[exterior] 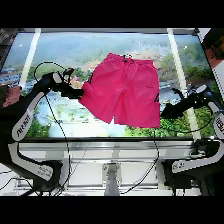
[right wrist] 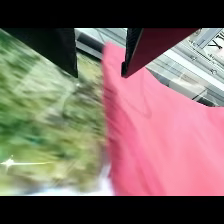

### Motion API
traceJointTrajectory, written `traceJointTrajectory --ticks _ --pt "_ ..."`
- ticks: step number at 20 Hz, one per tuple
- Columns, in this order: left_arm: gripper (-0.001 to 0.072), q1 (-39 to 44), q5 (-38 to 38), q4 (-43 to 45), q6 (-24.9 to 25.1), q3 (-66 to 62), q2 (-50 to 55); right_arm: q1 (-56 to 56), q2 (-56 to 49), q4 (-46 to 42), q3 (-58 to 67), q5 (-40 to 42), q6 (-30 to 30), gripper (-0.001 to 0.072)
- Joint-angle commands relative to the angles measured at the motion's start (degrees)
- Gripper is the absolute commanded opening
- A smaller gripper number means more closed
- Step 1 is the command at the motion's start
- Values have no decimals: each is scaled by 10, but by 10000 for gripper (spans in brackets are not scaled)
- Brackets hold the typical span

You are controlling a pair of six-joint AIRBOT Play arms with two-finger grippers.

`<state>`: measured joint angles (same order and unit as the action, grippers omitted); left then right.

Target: Fold the clothes and pants, and hang the long-sleeved shirts on hangers.

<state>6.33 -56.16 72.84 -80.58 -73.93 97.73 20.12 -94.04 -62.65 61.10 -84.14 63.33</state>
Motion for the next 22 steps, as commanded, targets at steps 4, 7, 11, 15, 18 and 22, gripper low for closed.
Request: traceJointTrajectory --ticks 4,7,11,15,18,22 --pt "10 0 6 0 0 -1 0 -71 0 -10 -10 35 9 339" --pt "10 0 7 0 0 -1 0 -70 0 -17 -10 33 20 337" --pt "8 -1 28 1 0 -16 -2 -74 1 62 -12 5 16 76" --pt "7 -21 66 7 -22 -82 0 -104 1 174 -46 1 17 20" --pt "6 -40 78 47 -49 -138 5 -173 1 177 -83 6 52 20" --pt "8 -60 116 92 -65 -174 5 -291 1 213 -99 37 100 20"
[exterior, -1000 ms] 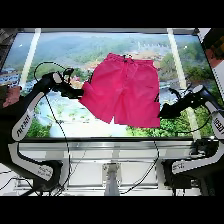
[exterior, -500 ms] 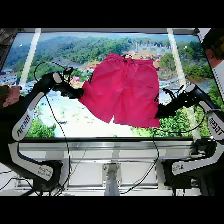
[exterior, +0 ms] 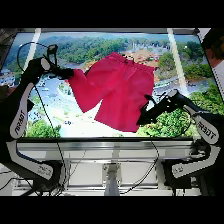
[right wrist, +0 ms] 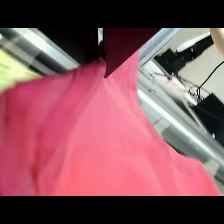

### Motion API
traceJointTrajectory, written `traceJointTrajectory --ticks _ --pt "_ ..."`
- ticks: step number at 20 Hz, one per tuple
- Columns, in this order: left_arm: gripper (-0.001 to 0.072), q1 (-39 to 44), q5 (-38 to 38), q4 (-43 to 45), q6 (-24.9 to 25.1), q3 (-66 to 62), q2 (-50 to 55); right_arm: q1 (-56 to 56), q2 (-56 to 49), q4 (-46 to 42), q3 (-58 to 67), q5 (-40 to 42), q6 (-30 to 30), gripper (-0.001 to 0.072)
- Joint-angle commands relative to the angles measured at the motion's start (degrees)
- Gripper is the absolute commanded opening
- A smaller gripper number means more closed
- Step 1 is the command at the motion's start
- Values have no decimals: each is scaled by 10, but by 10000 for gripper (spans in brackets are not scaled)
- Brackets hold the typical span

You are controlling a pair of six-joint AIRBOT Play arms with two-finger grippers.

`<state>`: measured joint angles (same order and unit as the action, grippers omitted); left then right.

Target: Fold the clothes and pants, and hang the long-sleeved shirts on hangers.

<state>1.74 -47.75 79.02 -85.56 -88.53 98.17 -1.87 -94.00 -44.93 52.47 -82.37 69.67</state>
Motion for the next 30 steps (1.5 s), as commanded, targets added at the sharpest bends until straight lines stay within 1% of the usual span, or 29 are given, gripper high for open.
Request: traceJointTrajectory --ticks 1,2,3,4,5,6,7,8,10,12,13,14,15,16,17,18,19,20,21,23,26,28,30 --pt "7 -18 46 31 -15 -30 1 -100 0 53 -13 30 51 21" --pt "9 -20 67 31 -15 -30 1 -126 0 64 -13 41 60 38" --pt "10 -20 84 30 -15 -30 1 -151 0 69 -13 48 64 143" --pt "11 -20 96 30 -15 -30 1 -170 0 69 -13 49 67 343" --pt "23 -19 101 31 -15 -30 1 -183 0 67 -13 48 82 517" --pt "111 -19 100 31 -14 -30 1 -190 0 67 -12 41 100 582" --pt "264 -19 96 31 -14 -30 1 -190 0 68 -6 23 108 582" --pt "367 -20 86 31 -14 -30 0 -183 1 67 6 -3 108 582" --pt "370 -25 32 47 -14 -30 -6 -154 6 67 44 -30 107 582" --pt "370 -27 -43 99 -14 -30 -16 -110 15 67 103 -40 108 582" --pt "367 -28 -80 122 -15 -30 -21 -84 19 67 138 -41 108 582" --pt "316 -31 -120 127 -14 -30 -26 -58 22 66 174 -41 105 581" --pt "85 -33 -156 123 -14 -30 -28 -35 23 61 209 -38 101 578" --pt "11 -33 -182 113 -8 -29 -28 -13 23 48 246 -29 96 520" --pt "11 -33 -192 90 8 -26 -28 6 23 35 277 -18 90 398" --pt "10 -32 -192 55 24 -17 -31 26 23 24 306 -3 88 256" --pt "10 -32 -191 20 27 0 -37 44 23 23 328 14 87 99" --pt "9 -32 -190 -10 36 27 -47 63 23 20 345 29 86 19" --pt "9 -32 -183 -38 56 66 -63 79 23 19 354 40 80 18" --pt "9 -32 -155 -80 71 168 -111 108 19 20 356 42 71 18" --pt "9 -34 -128 -135 72 342 -202 130 -2 29 356 35 60 18" --pt "9 -34 -121 -200 72 456 -265 129 -24 44 356 39 59 19" --pt "10 -34 -77 -277 72 549 -323 129 -42 62 356 58 59 21"
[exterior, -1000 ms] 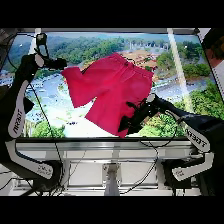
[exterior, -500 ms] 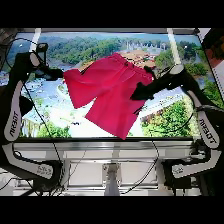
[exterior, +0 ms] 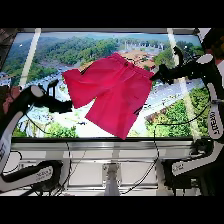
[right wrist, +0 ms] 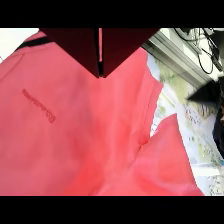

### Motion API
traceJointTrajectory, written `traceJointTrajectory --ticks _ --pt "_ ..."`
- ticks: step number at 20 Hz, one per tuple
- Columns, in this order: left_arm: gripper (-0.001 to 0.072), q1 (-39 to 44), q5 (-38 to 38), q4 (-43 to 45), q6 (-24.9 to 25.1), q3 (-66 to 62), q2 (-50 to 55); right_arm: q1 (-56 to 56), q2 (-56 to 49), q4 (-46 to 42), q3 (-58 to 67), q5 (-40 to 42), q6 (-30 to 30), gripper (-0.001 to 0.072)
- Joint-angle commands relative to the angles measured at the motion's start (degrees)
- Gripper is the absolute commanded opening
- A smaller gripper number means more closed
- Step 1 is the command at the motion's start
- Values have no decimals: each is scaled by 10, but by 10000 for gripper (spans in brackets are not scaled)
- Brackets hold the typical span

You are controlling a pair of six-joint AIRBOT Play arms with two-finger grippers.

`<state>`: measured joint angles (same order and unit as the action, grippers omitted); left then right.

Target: Fold the clothes and pants, and hang the long-sleeved shirts on hangers.

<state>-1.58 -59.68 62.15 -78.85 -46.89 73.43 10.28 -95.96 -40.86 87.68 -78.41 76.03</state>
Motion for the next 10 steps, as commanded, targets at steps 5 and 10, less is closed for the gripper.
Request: traceJointTrajectory --ticks 5,10 --pt "510 20 145 -252 5 204 -114 7 -25 33 4 48 0 523" --pt "499 92 256 -322 14 204 -102 7 -25 43 4 47 0 523"
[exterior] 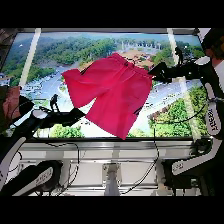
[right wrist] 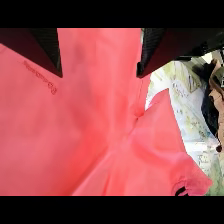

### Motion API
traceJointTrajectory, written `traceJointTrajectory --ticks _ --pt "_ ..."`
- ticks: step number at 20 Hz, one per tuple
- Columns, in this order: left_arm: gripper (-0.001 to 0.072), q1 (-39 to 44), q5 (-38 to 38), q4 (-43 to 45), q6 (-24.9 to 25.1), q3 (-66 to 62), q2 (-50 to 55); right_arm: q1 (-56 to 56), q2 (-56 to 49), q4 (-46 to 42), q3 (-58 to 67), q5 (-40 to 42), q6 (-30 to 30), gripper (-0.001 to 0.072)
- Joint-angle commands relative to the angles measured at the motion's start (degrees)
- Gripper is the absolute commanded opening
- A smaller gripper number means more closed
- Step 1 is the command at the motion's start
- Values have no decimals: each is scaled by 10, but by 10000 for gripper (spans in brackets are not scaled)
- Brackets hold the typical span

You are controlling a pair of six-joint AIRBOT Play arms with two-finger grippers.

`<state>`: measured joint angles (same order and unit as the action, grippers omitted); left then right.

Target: Fold the clothes and pants, and hang the long-sleeved shirts on hangers.

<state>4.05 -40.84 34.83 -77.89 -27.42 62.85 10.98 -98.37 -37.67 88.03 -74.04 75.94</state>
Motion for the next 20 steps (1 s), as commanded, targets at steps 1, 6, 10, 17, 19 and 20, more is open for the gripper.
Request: traceJointTrajectory --ticks 1,6,10,17,19,20 --pt "498 45 68 -49 -7 10 14 0 -1 18 1 2 1 523" --pt "477 56 71 -52 -14 9 52 0 -1 35 1 2 0 523" --pt "461 56 102 -114 -12 9 71 0 -1 33 1 19 0 523" --pt "8 56 102 -164 57 -20 65 0 -1 -62 1 96 17 523" --pt "6 48 104 -129 82 -21 42 0 -7 -110 0 127 72 524" --pt "6 41 104 -90 65 -21 32 0 -15 -112 0 136 93 523"
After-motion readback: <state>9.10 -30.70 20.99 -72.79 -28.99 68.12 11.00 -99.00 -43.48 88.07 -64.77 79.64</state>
